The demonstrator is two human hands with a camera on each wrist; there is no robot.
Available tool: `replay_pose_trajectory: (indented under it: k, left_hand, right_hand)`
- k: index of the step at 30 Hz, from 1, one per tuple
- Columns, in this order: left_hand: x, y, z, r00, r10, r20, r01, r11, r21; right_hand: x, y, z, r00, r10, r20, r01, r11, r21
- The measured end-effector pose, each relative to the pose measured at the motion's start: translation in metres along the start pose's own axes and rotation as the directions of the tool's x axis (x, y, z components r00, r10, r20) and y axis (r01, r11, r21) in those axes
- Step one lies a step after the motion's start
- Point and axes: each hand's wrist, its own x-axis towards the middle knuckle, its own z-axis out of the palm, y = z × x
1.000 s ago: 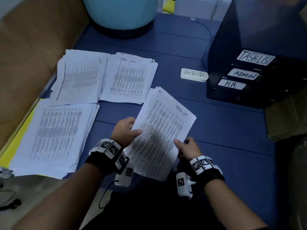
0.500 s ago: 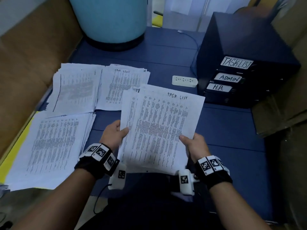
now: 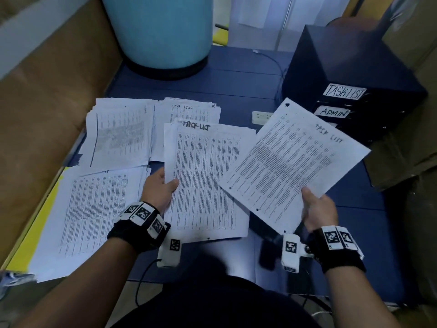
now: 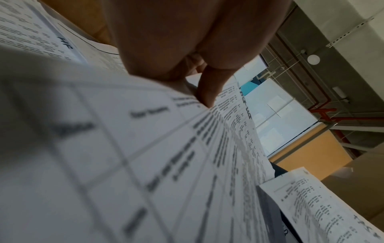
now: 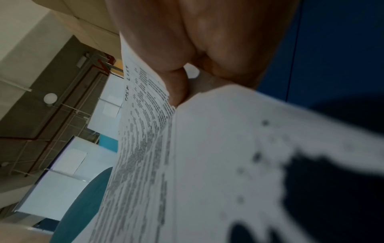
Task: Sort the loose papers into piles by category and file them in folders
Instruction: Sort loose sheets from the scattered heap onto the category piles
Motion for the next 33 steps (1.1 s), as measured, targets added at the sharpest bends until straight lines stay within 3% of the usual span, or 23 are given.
replay_pose_trajectory:
  k: [5,11,14,17,25,30,33]
  left_hand:
    - [-0.004,0.007,0.0,1.0,0.004,0.0,-0.004,0.999,-0.049]
    - [0.001,0.0,0.002,0.996,-0.008,0.09,0.025,0.981,-0.193]
    - [0.0,-0.003,0.004,0.996,0.055,0.07,-0.044,0.987,-0.153]
    - [0.0,-0.003,0.004,0.991,0.126,0.038,-0.123,0.99,-0.072]
    - [0.005,-0.011,0.003,0.984,0.179,0.007,-0.179,0.984,0.007]
    - [0.007,-0.007,-0.002,0.977,0.213,0.027,-0.212,0.977,-0.015]
    - [0.009,-0.006,-0.005,0.974,0.223,0.03,-0.224,0.975,0.011]
  right_hand:
    - [-0.023,-0.007,0.027,0.976,-0.004,0.22,-0.027,0.99,0.136]
    - [-0.045,-0.006,0.062,0.911,0.025,0.411,-0.017,1.0,-0.023]
    - [-0.047,-0.008,0.07,0.897,0.009,0.443,-0.003,1.0,-0.014]
    - [-0.045,-0.009,0.071,0.912,0.001,0.411,0.002,1.0,-0.005]
    - [-0.032,-0.008,0.06,0.95,-0.029,0.312,0.033,0.999,-0.006]
    - [-0.021,-0.029,0.024,0.998,-0.052,0.032,0.049,0.996,0.071]
    - [-0.029,-0.047,0.003,0.998,-0.068,-0.017,0.07,0.984,0.164]
